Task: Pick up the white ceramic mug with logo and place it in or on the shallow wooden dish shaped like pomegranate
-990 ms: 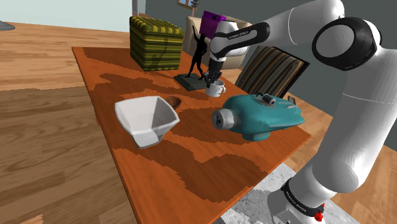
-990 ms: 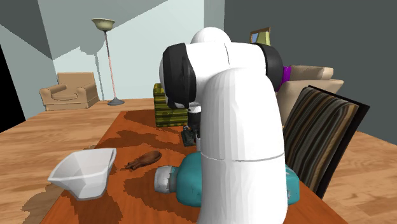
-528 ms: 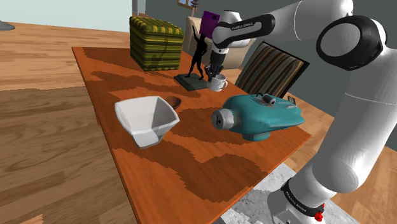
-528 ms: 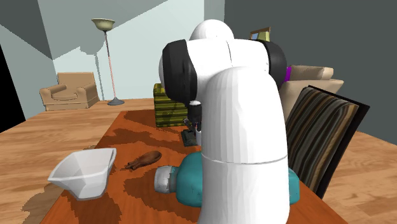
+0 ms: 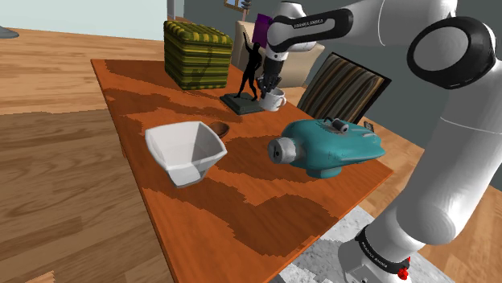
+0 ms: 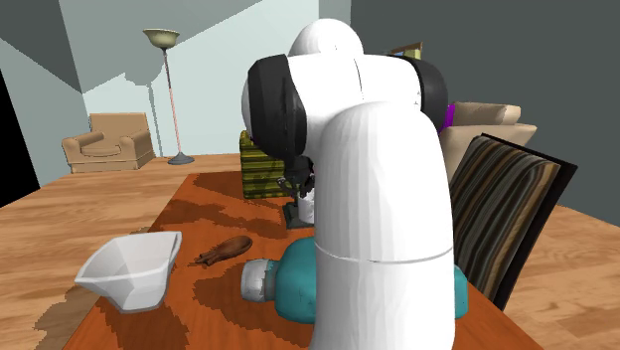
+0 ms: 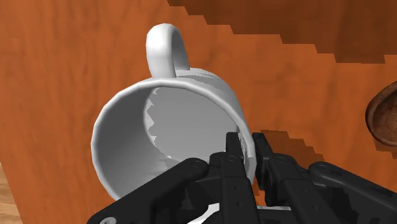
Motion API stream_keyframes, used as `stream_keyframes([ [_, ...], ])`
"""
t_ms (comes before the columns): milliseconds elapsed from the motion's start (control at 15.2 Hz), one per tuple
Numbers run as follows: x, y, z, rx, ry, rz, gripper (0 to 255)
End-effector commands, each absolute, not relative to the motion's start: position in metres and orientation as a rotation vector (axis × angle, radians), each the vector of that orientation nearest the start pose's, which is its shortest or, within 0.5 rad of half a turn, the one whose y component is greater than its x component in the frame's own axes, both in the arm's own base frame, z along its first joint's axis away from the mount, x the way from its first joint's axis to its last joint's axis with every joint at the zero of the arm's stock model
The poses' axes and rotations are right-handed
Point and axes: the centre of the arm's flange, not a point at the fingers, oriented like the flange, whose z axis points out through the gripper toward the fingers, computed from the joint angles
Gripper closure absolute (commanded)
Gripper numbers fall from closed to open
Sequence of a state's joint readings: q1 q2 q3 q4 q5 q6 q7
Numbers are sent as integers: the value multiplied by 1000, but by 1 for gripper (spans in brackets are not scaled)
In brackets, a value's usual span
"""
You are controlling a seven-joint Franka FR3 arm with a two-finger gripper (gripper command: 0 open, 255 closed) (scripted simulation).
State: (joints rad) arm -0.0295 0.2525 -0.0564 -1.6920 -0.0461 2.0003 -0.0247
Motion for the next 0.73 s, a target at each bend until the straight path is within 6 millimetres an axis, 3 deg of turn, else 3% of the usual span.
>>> stream_keyframes([
  [0,638,-29,456,-3200,67,-85,255],
  [660,635,102,466,-3200,67,-85,255],
])
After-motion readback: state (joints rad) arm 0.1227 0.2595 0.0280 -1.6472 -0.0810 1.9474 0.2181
